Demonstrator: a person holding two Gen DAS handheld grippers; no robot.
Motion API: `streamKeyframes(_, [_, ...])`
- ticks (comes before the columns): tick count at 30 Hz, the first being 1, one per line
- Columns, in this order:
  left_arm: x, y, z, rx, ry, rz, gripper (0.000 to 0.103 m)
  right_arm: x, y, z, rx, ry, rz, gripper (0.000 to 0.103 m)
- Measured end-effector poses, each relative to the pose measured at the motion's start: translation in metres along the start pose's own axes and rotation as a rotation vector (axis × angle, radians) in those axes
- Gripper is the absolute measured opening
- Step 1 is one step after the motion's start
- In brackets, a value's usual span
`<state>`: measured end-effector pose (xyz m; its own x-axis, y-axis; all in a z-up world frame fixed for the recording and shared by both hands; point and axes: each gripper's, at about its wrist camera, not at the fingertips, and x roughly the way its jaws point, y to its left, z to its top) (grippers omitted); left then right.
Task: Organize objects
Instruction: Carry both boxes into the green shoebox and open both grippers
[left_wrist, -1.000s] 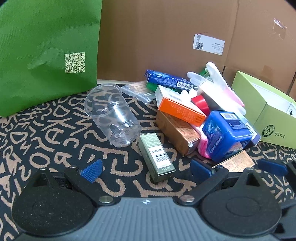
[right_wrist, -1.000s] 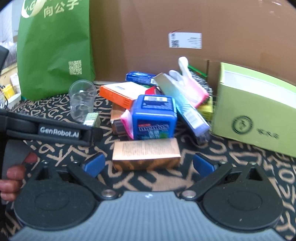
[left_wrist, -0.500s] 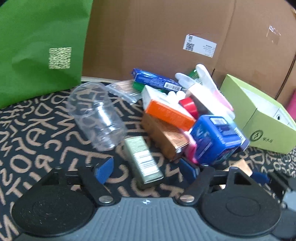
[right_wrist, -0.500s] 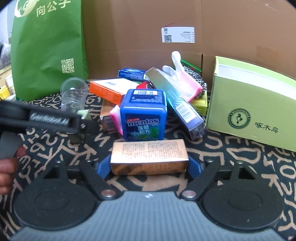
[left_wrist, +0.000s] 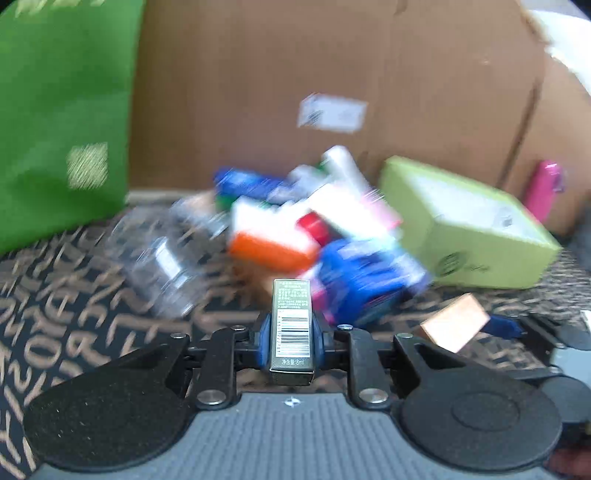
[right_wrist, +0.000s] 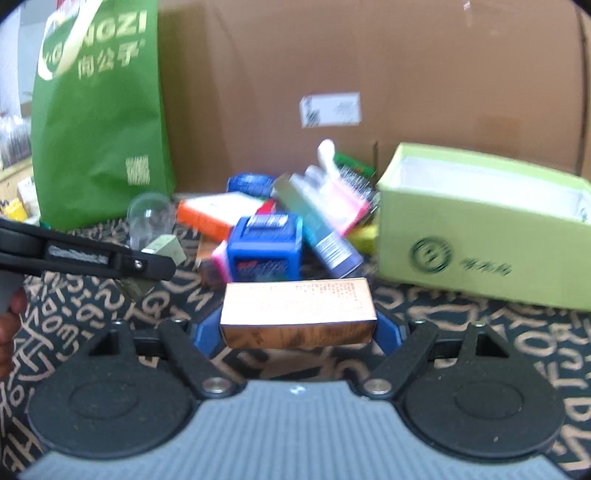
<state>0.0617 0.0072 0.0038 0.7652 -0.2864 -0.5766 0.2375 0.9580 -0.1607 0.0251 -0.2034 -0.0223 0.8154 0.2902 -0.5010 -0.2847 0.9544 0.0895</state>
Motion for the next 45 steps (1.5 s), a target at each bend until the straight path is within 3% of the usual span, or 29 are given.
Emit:
streamKeyframes(6, [-0.005,-0.060,0.040,0.130,-0.089,-0.150,0.023,-0.031,-0.049,0.031,0.028,-0.137,-0.089,0.082])
streamKeyframes(11, [0.025,-0.106,0.076,0.176,-0.107,-0.226,0.023,-0.026,-0.091,0.061,0.013,-0.178,-0.195,0.082])
streamKeyframes(16, [0.080,-0.139,0.107,0.183,-0.070,-0.232,0.023,0.008,-0.136,0.085,0.025,-0.129,-0.246,0.082])
streamKeyframes(22, [0.144,-0.159,0.119,0.207,0.018,-0.199,0.023,0.067,-0.178,0.092,0.051,0.044,-0.245,0.082])
streamKeyframes(27, [0.174,-0.161,0.117,0.214,0.062,-0.167,0.023,0.096,-0.194,0.085,0.071,0.123,-0.242,0.082])
streamKeyframes(31, [0.180,-0.156,0.116,0.197,0.053,-0.178,0.024,0.100,-0.195,0.085,0.084,0.139,-0.238,0.083])
streamKeyframes(33, [0.179,-0.152,0.117,0.172,0.052,-0.201,0.049,0.099,-0.193,0.089,0.072,0.158,-0.241,0.096])
streamKeyframes(34, [0.176,-0.150,0.118,0.155,0.059,-0.215,0.082,0.096,-0.191,0.091,0.063,0.154,-0.245,0.103])
streamKeyframes(35, [0.171,-0.149,0.120,0.136,0.055,-0.227,0.092,0.088,-0.188,0.095,0.049,0.138,-0.252,0.103])
streamKeyframes(40, [0.103,-0.135,0.122,0.090,-0.100,-0.304,0.092,0.020,-0.161,0.113,-0.016,-0.054,-0.341,0.103])
streamKeyframes(45, [0.026,-0.112,0.100,0.049,-0.233,-0.189,0.101,-0.046,-0.119,0.100,-0.058,-0.252,-0.314,0.103])
